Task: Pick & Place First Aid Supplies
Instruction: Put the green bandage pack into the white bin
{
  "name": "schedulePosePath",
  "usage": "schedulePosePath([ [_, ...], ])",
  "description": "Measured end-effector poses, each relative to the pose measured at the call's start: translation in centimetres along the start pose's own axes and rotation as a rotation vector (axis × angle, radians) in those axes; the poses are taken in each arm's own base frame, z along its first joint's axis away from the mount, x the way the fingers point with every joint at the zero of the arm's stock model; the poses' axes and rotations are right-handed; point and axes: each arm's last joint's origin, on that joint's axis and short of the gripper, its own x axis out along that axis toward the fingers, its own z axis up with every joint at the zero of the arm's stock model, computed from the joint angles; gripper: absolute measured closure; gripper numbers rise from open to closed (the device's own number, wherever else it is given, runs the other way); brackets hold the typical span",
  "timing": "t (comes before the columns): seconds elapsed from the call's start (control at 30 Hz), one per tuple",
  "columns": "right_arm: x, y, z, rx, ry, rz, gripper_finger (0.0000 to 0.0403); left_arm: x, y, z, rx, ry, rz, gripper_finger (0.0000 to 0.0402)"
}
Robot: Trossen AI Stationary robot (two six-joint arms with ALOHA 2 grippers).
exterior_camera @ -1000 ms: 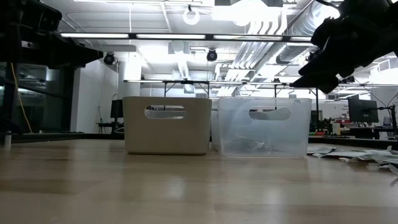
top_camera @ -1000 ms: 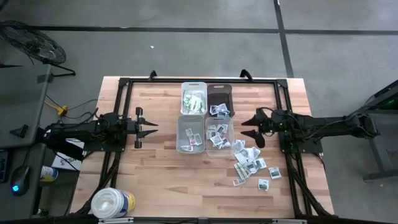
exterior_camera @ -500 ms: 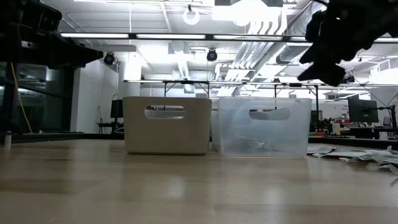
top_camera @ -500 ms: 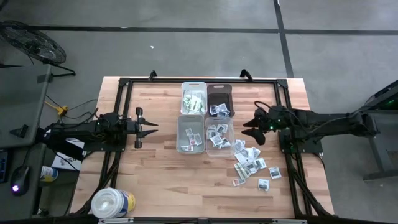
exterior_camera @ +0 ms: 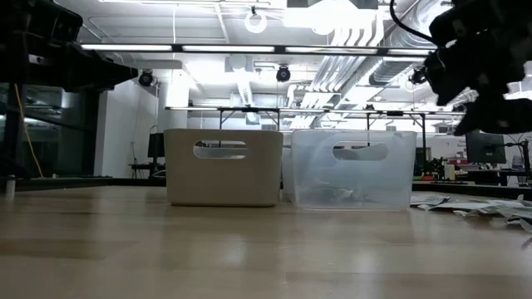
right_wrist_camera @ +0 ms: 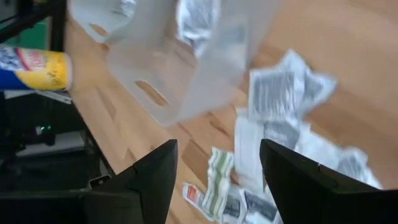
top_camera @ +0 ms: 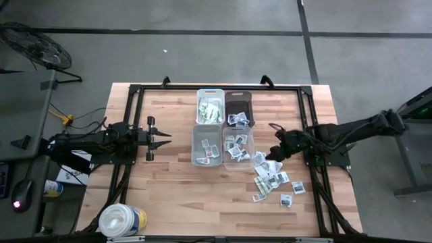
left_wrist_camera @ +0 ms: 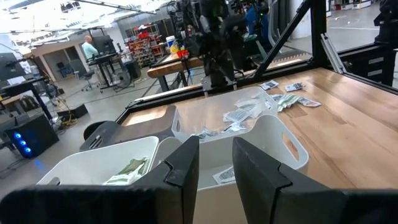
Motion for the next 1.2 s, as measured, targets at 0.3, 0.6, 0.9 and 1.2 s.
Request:
schedulePosePath([
  [0.3, 0.9, 0.4, -3.7, 0.117, 0.061, -0.058, 0.0181, 0.0, 0.0, 0.0, 0.0, 0.0, 0.0, 0.0305],
  [0.6, 2.4, 0.4, -7.2, 0.208, 0.121, -0.136, 0.0181, 0.0, 0.0, 0.0, 0.0, 0.0, 0.0, 0.0305],
  [0.9, 5.0, 1.2, -9.2, 0.208, 0.171, -0.093, 0.0181, 0.0, 0.0, 0.0, 0.0, 0.0, 0.0, 0.0305],
  [1.2, 7.4, 1.1, -10.0, 0.204, 0.172, -0.097, 0.0181, 0.0, 0.0, 0.0, 0.0, 0.0, 0.0, 0.0305],
])
